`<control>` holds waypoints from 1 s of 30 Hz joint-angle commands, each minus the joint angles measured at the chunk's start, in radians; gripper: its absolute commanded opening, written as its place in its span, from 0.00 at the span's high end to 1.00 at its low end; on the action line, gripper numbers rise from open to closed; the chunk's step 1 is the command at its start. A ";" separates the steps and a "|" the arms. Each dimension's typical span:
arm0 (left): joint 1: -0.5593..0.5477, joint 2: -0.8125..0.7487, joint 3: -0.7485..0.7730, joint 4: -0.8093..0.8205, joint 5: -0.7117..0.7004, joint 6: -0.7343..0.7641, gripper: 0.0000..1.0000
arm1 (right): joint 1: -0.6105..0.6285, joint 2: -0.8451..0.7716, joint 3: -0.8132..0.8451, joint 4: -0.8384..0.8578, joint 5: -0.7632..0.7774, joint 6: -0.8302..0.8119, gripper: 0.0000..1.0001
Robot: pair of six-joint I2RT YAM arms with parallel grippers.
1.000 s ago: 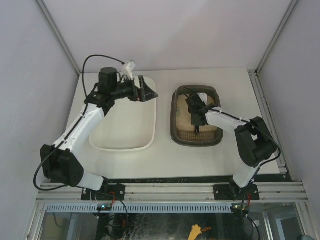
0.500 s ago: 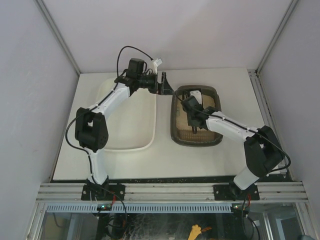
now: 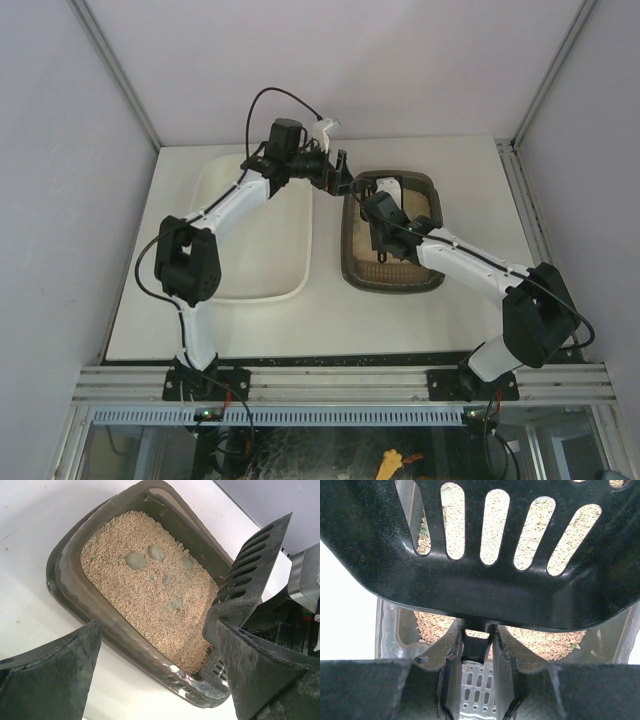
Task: Clean the litter box
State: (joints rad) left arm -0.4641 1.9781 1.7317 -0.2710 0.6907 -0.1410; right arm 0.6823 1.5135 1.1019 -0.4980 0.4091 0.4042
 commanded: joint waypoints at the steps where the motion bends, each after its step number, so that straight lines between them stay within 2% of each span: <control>1: -0.008 -0.081 -0.023 0.084 0.069 0.025 0.00 | 0.014 -0.038 0.013 0.028 -0.022 -0.028 1.00; 7: -0.005 -0.171 -0.083 0.047 0.064 0.115 0.00 | 0.001 -0.074 0.012 0.025 -0.038 -0.069 1.00; 13: -0.002 -0.245 -0.141 0.048 0.190 0.155 0.00 | -0.017 -0.100 0.012 0.014 -0.080 -0.083 1.00; 17: -0.005 -0.277 -0.202 0.106 0.245 0.169 0.00 | -0.024 -0.112 0.012 -0.001 -0.097 -0.076 1.00; 20: -0.012 -0.270 -0.218 0.152 0.239 0.144 0.00 | -0.016 -0.116 0.012 -0.012 -0.092 -0.071 1.00; 27: -0.013 -0.198 -0.150 0.160 0.180 0.139 0.00 | 0.007 -0.121 0.012 -0.016 -0.094 -0.064 1.00; 30: -0.051 -0.175 -0.128 0.166 0.160 0.141 0.00 | 0.016 -0.115 0.012 -0.013 -0.096 -0.059 1.00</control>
State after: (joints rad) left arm -0.4782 1.7733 1.5394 -0.1493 0.8726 -0.0078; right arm 0.6842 1.4315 1.1019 -0.5327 0.3122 0.3473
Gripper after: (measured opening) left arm 0.996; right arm 0.222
